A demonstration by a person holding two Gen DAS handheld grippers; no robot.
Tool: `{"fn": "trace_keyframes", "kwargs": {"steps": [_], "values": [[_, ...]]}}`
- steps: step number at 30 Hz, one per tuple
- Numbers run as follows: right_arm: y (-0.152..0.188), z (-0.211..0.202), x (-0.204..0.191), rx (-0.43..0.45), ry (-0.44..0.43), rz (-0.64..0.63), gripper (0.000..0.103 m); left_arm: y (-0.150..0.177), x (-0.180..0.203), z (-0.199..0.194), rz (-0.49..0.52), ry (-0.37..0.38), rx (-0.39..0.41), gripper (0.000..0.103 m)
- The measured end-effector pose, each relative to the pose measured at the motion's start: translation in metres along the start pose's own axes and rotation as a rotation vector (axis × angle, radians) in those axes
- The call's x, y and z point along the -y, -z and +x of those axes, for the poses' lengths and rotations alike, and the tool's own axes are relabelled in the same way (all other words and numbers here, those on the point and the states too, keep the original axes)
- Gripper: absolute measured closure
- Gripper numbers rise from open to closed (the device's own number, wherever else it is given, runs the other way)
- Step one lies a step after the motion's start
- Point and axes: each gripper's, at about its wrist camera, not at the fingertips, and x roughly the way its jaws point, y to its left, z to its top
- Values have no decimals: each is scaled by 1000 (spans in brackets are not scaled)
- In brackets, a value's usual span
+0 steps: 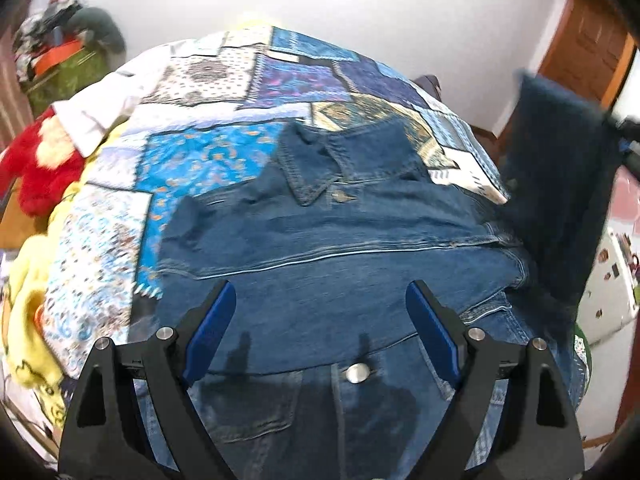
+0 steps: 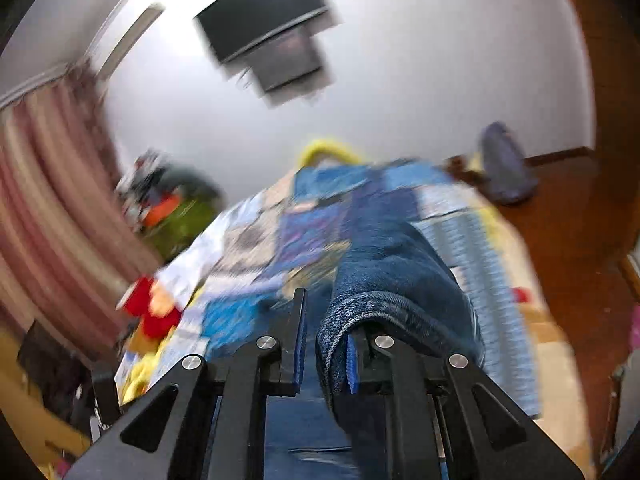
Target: Fold large clothes
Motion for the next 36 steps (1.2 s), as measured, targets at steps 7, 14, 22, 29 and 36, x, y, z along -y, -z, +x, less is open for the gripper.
{"fn": "trace_keyframes", "kwargs": {"steps": [7,14,22,29,36], "values": [[87,88,-21,-284,-22,21,89,24,-46,-11,-70,-34,-41,16],[133,94,1,-501,-22,-17,89,38,-42,4,-21,-70,-121,16],[129,30,14,-396,33,-136,89,-1,33,7,124,38,-94,16],[100,1,64,-261,225,-122,88,-52,119,42,324,90,-132,16],[106,29,105,-313,225,-8,88,-55,167,139,447,103,-372,16]]}}
